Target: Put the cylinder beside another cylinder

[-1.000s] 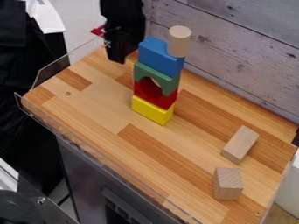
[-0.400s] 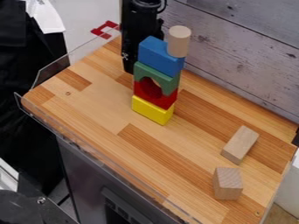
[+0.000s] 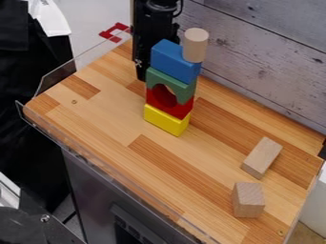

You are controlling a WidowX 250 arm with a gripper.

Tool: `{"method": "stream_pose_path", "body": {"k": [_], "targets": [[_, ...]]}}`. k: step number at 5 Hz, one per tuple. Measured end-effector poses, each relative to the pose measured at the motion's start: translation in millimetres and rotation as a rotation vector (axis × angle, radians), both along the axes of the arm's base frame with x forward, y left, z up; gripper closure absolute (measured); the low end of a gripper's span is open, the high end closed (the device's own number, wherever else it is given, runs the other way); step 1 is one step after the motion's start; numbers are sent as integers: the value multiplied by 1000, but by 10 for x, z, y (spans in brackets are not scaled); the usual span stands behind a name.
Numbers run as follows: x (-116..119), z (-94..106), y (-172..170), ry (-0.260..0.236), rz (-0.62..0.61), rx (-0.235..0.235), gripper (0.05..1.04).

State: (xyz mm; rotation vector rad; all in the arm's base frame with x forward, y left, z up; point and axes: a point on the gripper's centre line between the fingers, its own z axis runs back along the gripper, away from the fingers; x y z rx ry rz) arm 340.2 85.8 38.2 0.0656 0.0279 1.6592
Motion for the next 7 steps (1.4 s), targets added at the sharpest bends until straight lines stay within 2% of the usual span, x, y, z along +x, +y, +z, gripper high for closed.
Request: {"method": "stream_pose_path", "body": {"k": [1, 2, 4, 5, 6, 7], "targets": [[-13, -55, 8, 18, -4, 3, 83], [-36, -146, 3, 45, -2, -4, 127], [-45, -151, -2, 43, 6, -4, 558], [-94, 57, -5, -4, 3, 12, 562], [-94, 495, -11, -100, 19, 17, 562], [-103, 754, 22, -126, 21, 36, 562]]}}
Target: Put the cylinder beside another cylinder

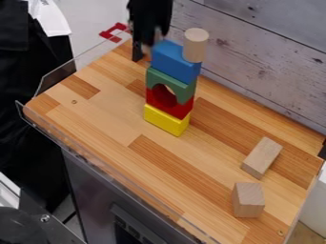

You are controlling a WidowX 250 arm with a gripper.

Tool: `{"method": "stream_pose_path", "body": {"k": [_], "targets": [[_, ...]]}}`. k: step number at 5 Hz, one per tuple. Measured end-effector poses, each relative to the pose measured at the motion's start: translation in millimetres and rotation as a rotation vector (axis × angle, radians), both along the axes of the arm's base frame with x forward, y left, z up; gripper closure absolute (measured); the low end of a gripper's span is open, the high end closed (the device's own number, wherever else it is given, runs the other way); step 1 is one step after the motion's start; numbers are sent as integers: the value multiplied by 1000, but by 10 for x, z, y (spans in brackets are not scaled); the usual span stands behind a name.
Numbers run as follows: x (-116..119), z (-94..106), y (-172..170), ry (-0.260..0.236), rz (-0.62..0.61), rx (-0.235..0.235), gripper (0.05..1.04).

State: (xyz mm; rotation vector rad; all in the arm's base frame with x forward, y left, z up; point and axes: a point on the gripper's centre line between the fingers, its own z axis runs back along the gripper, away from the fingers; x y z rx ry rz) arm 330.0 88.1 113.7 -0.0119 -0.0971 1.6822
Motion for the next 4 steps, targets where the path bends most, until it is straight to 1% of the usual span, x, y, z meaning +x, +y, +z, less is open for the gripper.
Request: {"method": "stream_pose_path", "body": {"k": [1, 2, 3, 4], "targets": [[-79, 382, -37, -63, 8, 3, 562], [-157, 637, -92, -118, 19, 34, 563], [-195, 696, -237, -109, -14, 27, 562], [-211, 675, -351, -93, -35, 5, 563]]}}
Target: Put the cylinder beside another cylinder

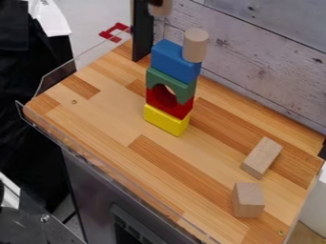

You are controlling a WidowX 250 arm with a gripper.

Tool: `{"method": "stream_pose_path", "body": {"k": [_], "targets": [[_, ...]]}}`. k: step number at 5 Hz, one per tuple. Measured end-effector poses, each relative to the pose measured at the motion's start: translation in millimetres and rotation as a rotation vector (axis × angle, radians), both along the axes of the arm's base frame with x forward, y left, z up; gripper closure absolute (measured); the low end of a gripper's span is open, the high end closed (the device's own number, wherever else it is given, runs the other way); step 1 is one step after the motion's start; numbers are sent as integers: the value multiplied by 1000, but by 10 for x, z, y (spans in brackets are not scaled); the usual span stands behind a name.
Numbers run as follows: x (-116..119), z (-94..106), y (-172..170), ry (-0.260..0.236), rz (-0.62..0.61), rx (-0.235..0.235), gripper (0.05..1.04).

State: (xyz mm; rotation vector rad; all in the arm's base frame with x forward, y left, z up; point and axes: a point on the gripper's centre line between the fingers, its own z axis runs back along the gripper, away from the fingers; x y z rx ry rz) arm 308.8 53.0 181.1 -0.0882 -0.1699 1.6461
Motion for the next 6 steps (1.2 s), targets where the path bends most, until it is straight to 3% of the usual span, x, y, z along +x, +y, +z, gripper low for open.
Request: {"method": "stream_pose_path", "body": {"k": [2, 6], "targets": [[19, -217, -55, 86, -20, -30, 562], [9, -321, -117, 147, -50, -11, 563]]}}
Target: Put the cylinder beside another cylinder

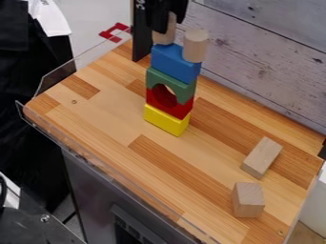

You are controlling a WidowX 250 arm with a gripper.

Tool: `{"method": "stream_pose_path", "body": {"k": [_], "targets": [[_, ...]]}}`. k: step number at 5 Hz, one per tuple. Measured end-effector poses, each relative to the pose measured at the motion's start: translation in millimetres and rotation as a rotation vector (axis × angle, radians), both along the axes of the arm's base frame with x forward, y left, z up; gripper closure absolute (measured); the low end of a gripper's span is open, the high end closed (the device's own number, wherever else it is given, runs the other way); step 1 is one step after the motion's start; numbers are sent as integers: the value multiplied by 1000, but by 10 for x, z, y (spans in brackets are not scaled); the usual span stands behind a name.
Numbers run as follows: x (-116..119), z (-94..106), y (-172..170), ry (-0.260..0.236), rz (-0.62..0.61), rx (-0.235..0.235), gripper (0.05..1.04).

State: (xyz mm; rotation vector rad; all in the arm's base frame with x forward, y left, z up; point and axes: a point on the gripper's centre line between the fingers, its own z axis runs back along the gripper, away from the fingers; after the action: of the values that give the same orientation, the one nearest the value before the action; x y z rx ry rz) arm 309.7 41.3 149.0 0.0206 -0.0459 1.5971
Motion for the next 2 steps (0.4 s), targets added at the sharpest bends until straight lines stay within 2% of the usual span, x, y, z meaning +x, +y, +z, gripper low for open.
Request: {"method": "stream_pose_path", "body": {"k": [1, 2], "targets": [[4, 1, -69, 4, -20, 10, 563], [8, 1, -134, 5, -31, 11, 513]]}}
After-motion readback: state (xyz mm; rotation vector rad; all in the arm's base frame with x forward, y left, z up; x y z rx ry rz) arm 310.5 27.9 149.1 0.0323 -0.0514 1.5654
